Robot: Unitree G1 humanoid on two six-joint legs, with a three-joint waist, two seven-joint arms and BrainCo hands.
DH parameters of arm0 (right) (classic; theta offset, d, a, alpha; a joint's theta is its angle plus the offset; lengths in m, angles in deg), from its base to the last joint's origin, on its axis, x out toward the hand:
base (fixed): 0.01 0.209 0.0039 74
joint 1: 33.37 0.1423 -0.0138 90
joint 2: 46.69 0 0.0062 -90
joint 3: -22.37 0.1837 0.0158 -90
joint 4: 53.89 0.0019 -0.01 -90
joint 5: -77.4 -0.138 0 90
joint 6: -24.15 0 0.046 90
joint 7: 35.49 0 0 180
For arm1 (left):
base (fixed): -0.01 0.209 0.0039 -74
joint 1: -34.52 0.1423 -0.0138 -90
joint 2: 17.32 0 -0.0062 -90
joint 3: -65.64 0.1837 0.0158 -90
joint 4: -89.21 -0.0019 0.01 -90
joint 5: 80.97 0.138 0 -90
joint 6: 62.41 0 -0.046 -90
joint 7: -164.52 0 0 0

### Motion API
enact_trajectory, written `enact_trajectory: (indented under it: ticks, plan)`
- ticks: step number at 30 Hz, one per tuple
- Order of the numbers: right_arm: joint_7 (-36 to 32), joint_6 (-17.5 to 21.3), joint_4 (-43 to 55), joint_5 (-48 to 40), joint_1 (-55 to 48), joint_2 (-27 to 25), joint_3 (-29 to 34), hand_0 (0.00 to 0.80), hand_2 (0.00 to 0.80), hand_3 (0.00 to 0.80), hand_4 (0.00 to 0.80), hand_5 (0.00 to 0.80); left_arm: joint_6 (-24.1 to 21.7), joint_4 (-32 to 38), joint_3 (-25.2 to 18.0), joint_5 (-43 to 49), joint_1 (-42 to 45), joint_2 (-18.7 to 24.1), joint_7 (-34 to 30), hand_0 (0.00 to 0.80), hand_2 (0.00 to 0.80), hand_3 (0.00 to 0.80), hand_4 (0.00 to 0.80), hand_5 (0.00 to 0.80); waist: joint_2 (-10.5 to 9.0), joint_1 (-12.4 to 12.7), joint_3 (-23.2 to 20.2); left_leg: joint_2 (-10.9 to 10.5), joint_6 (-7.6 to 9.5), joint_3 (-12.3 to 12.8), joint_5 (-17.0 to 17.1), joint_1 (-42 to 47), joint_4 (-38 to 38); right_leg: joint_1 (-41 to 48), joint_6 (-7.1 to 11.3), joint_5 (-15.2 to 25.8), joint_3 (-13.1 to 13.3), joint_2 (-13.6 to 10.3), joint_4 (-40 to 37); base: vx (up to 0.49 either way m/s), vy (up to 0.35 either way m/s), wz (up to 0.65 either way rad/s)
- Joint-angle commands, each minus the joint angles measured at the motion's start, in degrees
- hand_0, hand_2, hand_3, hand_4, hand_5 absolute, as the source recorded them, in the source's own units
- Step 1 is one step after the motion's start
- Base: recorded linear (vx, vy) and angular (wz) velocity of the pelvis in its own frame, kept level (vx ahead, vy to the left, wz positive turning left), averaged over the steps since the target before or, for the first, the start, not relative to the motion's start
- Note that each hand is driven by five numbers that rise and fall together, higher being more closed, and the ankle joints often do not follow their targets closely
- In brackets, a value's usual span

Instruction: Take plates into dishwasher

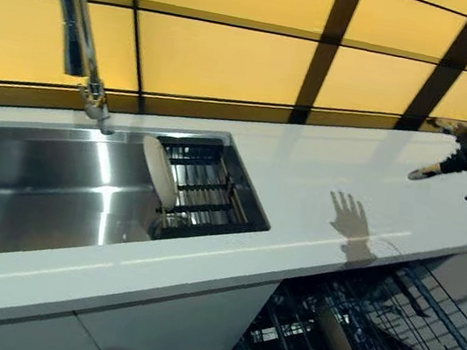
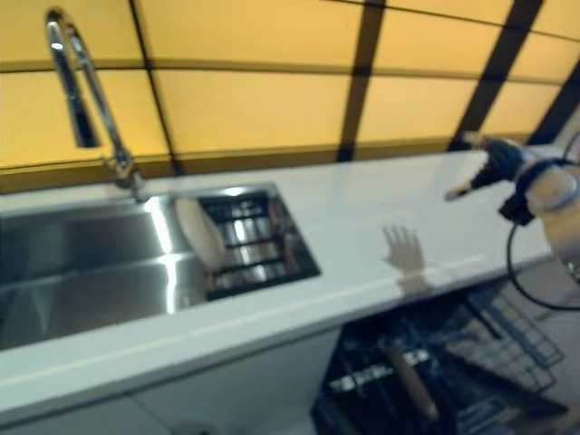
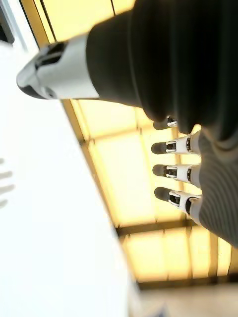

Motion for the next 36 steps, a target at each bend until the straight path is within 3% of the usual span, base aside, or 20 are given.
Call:
enact_trajectory:
  ticks: [1,7,12,20,26,36]
  plan:
    - [2.98,6.32,-2.13,9.94,13.33,1.16,-6.83,0.000,0.000,0.000,0.000,0.000,-0.03,-0.78,1.69,-2.76,-1.72,3.18,1.01,0.000,0.000,0.000,0.000,0.000,-3.76,1.92,-0.57,-1.71,2.24,-2.97,-0.39,-2.07,0.11,1.40,3.83,-0.81,0.58,-0.31,-0.12,0.028,0.004,0.28]
    - [6.88,20.40,0.06,32.10,29.16,3.78,-26.71,0.000,0.000,0.000,0.000,0.000,0.51,0.08,2.89,-4.99,-1.95,3.50,1.99,0.000,0.000,0.000,0.000,0.000,-5.02,4.70,-0.78,-1.91,2.19,-4.59,0.06,-3.16,0.11,1.46,4.24,-0.90,-1.90,-0.68,-0.12,0.018,-0.009,0.23]
    - [13.76,29.21,1.86,45.63,34.00,5.37,-34.24,0.000,0.000,0.000,0.000,0.000,0.97,0.07,3.16,-6.67,-2.67,4.45,1.57,0.000,0.000,0.000,0.000,0.000,-6.06,6.70,-0.35,-1.87,1.97,-5.88,0.65,-4.51,0.11,1.37,4.44,-1.06,-4.26,-0.80,-0.12,0.013,-0.043,0.27]
    - [16.29,27.64,-0.70,46.78,36.02,6.35,-36.47,0.000,0.000,0.000,0.000,0.000,-0.42,0.38,2.26,-7.53,-1.32,5.21,0.50,0.000,0.000,0.000,0.000,0.000,-5.99,8.40,1.14,-1.73,1.21,-7.49,2.05,-7.26,0.11,0.19,4.40,-1.14,-6.74,-0.90,-0.12,0.002,-0.028,0.15]
    - [16.24,25.38,-6.50,48.98,35.84,9.72,-36.54,0.000,0.000,0.000,0.000,0.000,-2.51,1.34,2.29,-9.22,-1.83,5.74,0.36,0.000,0.000,0.000,0.000,0.000,-4.42,9.48,5.07,-1.64,0.64,-8.35,4.05,-11.28,0.11,-2.77,4.11,-0.67,-7.98,-1.10,-0.12,-0.136,0.000,0.18]
    - [20.83,23.47,-12.31,46.56,36.50,9.54,-38.45,0.000,0.000,0.000,0.000,0.000,-4.07,2.48,4.14,-10.09,-2.76,6.29,-0.42,0.000,0.000,0.000,0.000,0.000,-2.50,9.43,7.67,-1.91,0.20,-9.05,4.93,-13.71,0.11,-4.82,3.89,-0.66,-8.95,-1.36,-0.12,-0.036,-0.011,0.08]
